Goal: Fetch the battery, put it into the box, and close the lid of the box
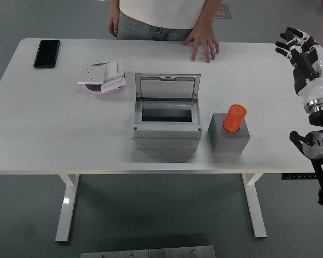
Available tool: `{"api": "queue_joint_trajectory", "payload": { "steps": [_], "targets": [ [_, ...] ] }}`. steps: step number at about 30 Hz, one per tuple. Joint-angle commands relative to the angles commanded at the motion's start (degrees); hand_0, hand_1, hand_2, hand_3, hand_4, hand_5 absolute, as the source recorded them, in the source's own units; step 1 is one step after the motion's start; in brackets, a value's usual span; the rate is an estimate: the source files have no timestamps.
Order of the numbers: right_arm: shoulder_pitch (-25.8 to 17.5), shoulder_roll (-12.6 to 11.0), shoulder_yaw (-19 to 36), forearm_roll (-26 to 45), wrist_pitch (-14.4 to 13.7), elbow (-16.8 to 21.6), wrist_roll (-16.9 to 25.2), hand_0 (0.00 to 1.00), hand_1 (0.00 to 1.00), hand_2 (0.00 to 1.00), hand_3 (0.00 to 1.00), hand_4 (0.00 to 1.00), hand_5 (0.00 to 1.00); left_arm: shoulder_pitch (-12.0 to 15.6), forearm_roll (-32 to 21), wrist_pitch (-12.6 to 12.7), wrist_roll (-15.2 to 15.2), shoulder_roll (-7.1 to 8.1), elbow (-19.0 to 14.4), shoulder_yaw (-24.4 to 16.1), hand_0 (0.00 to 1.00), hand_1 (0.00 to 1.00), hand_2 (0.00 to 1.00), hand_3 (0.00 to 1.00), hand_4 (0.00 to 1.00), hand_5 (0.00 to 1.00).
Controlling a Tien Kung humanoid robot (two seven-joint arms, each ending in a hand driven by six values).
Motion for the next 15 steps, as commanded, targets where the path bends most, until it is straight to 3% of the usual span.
{"api": "queue_joint_trajectory", "payload": {
  "steps": [4, 5, 15],
  "targets": [
    [-0.2, 0.3, -0.2, -4.2, 0.4, 1.2, -1.1, 0.684, 0.65, 0.69, 0.659, 0.739, 0.15, -0.3, 0.7, 0.0, 0.3, -0.1, 0.0, -0.4, 0.596, 0.734, 0.588, 0.57, 0.604, 0.095],
    [-0.2, 0.4, -0.4, -5.5, 0.3, 1.6, -1.4, 0.725, 0.674, 0.723, 0.742, 0.804, 0.106, -0.4, 0.9, 0.0, 0.4, -0.12, 0.0, -0.5, 0.596, 0.735, 0.588, 0.57, 0.604, 0.096],
    [-0.5, 3.3, -3.2, -12.8, -2.6, 1.7, -0.5, 0.722, 0.641, 0.667, 0.724, 0.814, 0.116, -0.9, 2.6, 0.0, 1.2, -0.37, -0.1, -1.4, 0.596, 0.734, 0.589, 0.57, 0.604, 0.095]
  ]
}}
